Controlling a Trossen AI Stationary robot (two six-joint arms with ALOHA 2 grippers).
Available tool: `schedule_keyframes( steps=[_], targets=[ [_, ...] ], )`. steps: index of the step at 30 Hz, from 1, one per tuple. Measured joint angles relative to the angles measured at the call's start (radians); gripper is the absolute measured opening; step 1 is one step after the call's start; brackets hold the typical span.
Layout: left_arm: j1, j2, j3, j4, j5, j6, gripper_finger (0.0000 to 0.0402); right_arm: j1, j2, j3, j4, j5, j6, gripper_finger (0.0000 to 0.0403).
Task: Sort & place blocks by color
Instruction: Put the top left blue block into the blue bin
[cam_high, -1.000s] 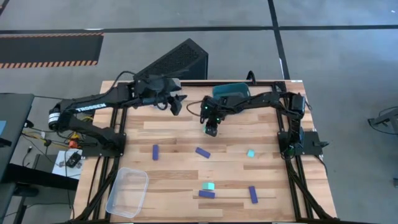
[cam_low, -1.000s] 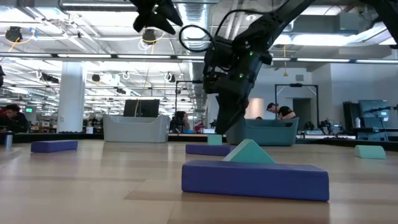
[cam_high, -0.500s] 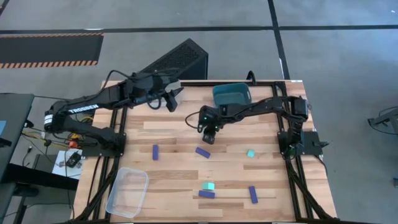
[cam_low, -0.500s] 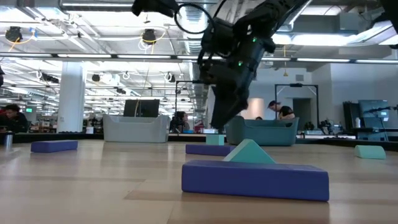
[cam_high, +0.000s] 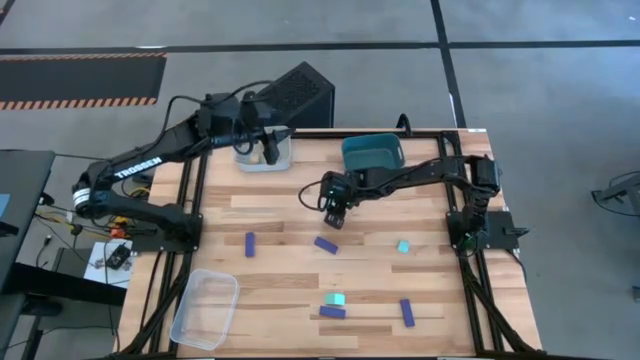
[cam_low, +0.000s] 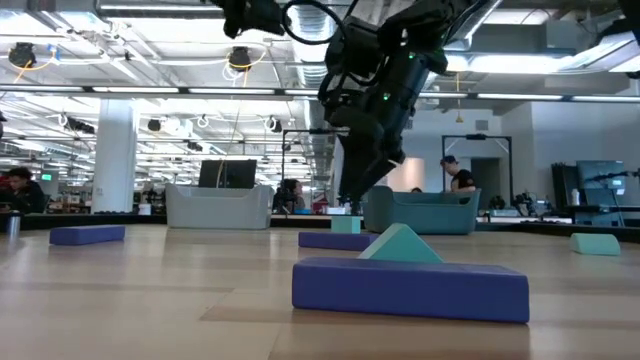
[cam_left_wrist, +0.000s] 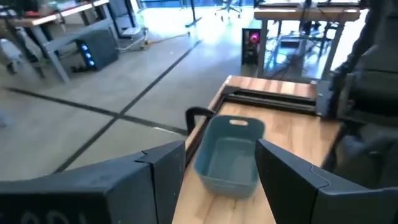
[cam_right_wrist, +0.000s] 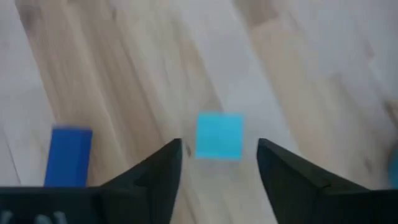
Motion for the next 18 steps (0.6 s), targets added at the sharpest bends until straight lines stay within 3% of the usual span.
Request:
schedule_keyframes(
  steps=[5, 10, 14, 18],
  targets=[
    [0.07, 0.021, 0.0, -0.054, 0.045, 0.019, 0.0185, -0.006, 0.04, -0.001, 0.008, -0.004, 0.022, 0.0288],
    [0.101, 0.038, -0.002, -0.101, 0.036, 0.07, 0.0184, 0.025, 0.132, 0.002, 0.017, -0.014, 0.072, 0.0295],
    [0.12, 0.046, -0.014, -0.138, 0.04, 0.083, 0.0184, 0.036, 0.144, 0.009, 0.004, 0.003, 0.134, 0.0277],
    [0.141, 0.051, -0.013, -0.136, 0.065, 0.148, 0.0184, 0.022, 0.142, 0.023, -0.008, -0.003, 0.138, 0.0223]
  ],
)
